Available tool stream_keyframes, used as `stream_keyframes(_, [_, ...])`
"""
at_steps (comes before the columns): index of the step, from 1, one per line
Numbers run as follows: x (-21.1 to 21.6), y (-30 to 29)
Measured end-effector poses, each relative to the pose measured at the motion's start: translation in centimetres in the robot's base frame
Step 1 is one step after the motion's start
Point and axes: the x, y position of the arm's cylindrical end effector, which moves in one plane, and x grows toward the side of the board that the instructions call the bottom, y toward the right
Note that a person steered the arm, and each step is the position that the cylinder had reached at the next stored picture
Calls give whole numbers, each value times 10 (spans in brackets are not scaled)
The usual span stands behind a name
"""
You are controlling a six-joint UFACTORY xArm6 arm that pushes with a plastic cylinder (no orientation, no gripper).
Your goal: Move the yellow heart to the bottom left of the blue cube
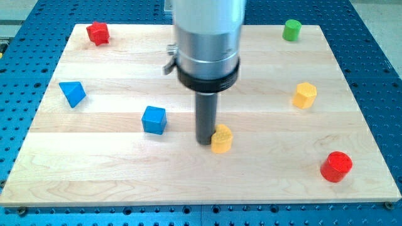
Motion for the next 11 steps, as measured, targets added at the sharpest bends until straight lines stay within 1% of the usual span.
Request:
stream_keyframes(1, [-3,28])
stream_keyframes(2, [-28,89])
stream_keyframes(3, [-7,129])
stream_keyframes(4, [31,52])
stream_keyframes(5, [40,-57])
stream_keyframes(6, [50,-118])
stream_keyframes(7, [50,-79])
stream_keyframes(8, [50,-113])
stream_keyframes(9, [50,-164])
stream_keyframes(10, [36,-117])
stream_keyframes(11, [20,-108])
